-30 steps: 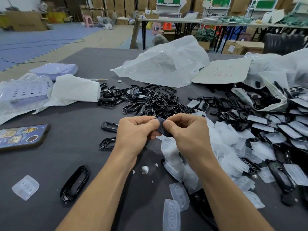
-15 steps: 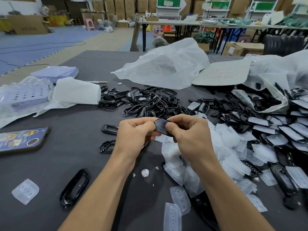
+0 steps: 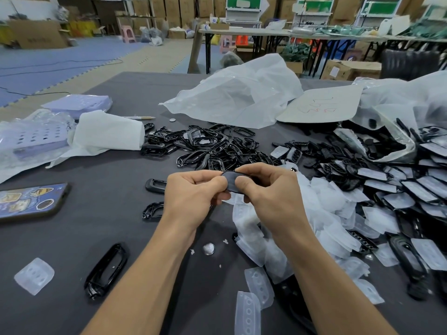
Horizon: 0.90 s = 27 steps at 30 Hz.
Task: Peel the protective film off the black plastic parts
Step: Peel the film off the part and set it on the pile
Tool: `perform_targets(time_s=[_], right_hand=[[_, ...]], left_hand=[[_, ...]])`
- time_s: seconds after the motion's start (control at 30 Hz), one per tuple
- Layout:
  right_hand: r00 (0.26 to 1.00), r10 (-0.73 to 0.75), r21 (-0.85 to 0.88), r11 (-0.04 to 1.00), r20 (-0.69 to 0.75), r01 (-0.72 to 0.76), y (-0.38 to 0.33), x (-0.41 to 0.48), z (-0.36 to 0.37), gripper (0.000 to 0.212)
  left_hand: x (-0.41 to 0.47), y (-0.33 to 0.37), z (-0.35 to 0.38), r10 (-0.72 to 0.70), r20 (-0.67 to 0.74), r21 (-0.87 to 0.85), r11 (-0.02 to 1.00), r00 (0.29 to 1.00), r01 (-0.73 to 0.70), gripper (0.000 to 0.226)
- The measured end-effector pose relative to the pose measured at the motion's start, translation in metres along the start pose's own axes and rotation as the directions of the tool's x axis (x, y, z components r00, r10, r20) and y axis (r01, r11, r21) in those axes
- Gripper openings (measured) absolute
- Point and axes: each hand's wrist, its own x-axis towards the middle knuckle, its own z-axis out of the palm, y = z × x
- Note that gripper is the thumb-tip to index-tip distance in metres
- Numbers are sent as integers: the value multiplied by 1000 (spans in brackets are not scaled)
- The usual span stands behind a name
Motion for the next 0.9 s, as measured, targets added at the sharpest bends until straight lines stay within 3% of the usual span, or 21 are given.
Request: perform_targets(time_s=[0.13, 0.33, 0.57, 0.73, 0.9], right_hand=[[1000, 12, 24, 1000, -15, -12, 0, 1, 0, 25], [996, 36, 110, 993, 81, -45, -3, 1, -5, 34], [985, 109, 219, 966, 137, -137, -2, 4, -9, 39], [999, -30, -27, 999, 36, 31, 0, -1, -2, 21], [982, 168, 217, 959, 83, -183, -2, 3, -8, 36]], left_hand=[[0, -2, 2, 28, -35, 29, 999, 999, -27, 20], [-2, -3, 0, 140, 100, 169, 973, 985, -155, 29], [2, -7, 2, 133, -24, 123, 984, 991, -129, 26], [3, -9, 2, 128, -13, 104, 987, 992, -125, 22], [1, -9, 4, 156, -41, 157, 976, 987, -148, 28]])
